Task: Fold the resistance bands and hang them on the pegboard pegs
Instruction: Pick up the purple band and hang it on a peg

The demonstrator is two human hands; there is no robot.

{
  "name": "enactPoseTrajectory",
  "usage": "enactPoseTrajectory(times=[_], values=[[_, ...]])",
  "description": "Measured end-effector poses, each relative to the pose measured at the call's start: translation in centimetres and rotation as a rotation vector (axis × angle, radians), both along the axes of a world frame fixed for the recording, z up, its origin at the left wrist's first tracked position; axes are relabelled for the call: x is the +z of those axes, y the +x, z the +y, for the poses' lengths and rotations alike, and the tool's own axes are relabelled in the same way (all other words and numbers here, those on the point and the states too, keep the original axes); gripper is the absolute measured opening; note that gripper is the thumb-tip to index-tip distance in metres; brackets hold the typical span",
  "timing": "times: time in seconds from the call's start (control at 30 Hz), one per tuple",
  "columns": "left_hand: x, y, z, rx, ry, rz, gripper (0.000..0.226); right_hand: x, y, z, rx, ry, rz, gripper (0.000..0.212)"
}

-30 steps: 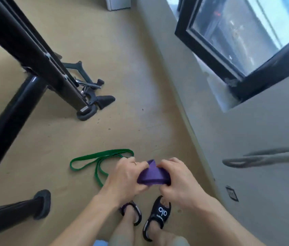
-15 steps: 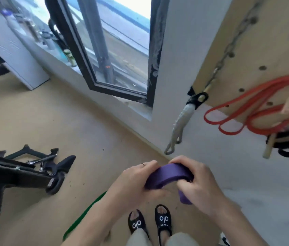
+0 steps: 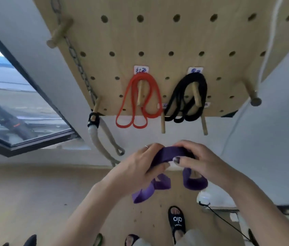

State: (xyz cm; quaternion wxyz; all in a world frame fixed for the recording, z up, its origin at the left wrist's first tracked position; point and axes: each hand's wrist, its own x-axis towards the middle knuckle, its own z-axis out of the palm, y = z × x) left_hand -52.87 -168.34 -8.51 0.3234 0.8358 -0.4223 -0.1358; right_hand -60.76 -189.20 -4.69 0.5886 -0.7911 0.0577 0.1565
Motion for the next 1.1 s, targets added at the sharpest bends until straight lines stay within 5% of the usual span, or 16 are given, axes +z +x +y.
enactPoseTrajectory(times=[0.1, 0.3, 0.73, 1.1], values=[[0.1, 0.0, -3.9, -0.035, 0.001, 0.006, 0.036, -0.6, -1.2, -3.3, -0.203, 0.018, -0.02, 0.031], [-1.7, 0.4, -9.9, -0.074, 0.071, 0.03, 0.03, -1.7, -2.4, -7.9, -0.39, 0.122, -0.086, 0.027], [-3.9, 4.0, -16.2, 0.131, 0.063, 0.223, 0.019, -7.5, 1.5, -15.0, -0.501, 0.135, -0.006, 0.03], [-5.9, 6.5, -19.2, 0.181, 0.071, 0.18, 0.022, -11.9, 5.9, -15.6, -0.509, 0.097, 0.073, 0.042]])
